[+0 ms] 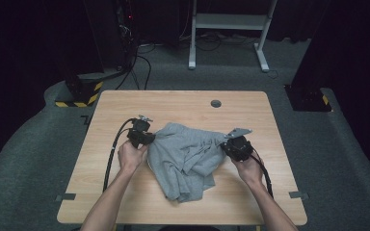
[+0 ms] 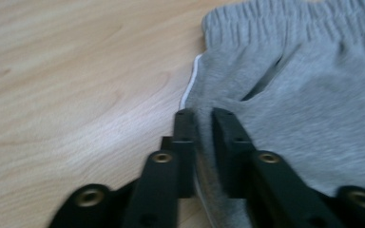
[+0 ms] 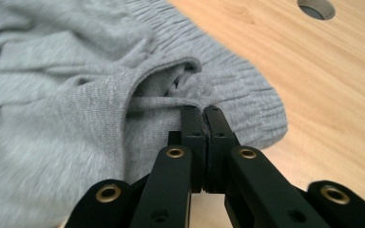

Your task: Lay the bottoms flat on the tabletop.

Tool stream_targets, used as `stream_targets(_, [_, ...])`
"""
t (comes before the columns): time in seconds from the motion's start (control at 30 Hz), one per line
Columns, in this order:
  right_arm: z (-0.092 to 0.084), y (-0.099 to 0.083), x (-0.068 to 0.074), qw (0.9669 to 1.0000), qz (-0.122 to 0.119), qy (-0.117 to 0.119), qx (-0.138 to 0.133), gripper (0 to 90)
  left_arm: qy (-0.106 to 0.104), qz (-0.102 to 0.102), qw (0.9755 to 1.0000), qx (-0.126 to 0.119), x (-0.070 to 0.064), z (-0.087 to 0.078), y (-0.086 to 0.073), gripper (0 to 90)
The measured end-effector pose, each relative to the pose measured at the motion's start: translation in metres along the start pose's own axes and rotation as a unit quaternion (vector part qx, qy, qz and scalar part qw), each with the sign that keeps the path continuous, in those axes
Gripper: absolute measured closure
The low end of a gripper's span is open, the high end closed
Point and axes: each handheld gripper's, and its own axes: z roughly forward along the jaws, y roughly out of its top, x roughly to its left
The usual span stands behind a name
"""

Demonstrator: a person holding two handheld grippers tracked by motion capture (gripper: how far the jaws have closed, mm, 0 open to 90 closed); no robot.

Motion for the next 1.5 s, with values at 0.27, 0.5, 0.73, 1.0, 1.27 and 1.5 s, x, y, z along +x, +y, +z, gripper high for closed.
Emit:
stream_targets(0.27, [0.018, -0.013, -0.005, 0.9964, 0.072, 0.044, -0.011, 67.2, -0.052, -0.001, 0.9983, -0.026, -0.013, -0.023, -0.02, 45.8])
stream_targets(0.5, [-0.019, -0.022, 0.006, 0.9945, 0.089, 0.034, -0.043, 59.2, -0.088, 0.008, 0.9956, -0.032, -0.035, -0.036, -0.04, 38.1])
stream_targets(0.73, [-0.031, -0.033, 0.032, 0.9942, 0.081, 0.06, -0.038, 58.1, -0.115, 0.007, 0.9923, -0.046, -0.051, -0.059, -0.064, 34.6])
stream_targets(1.0, [-0.018, -0.042, 0.083, 0.9954, 0.029, 0.09, -0.017, 54.5, -0.141, 0.025, 0.9887, -0.043, -0.087, -0.06, -0.088, 34.1])
stream_targets(1.27, [0.0, -0.034, 0.089, 0.9964, -0.01, 0.085, -0.001, 82.8, -0.134, 0.022, 0.9902, -0.032, -0.098, -0.04, -0.08, 63.7])
stream_targets(1.5, [-0.003, -0.034, 0.086, 0.9957, -0.021, 0.09, 0.001, 86.8, -0.136, 0.035, 0.9899, -0.019, -0.091, -0.037, -0.079, 87.6])
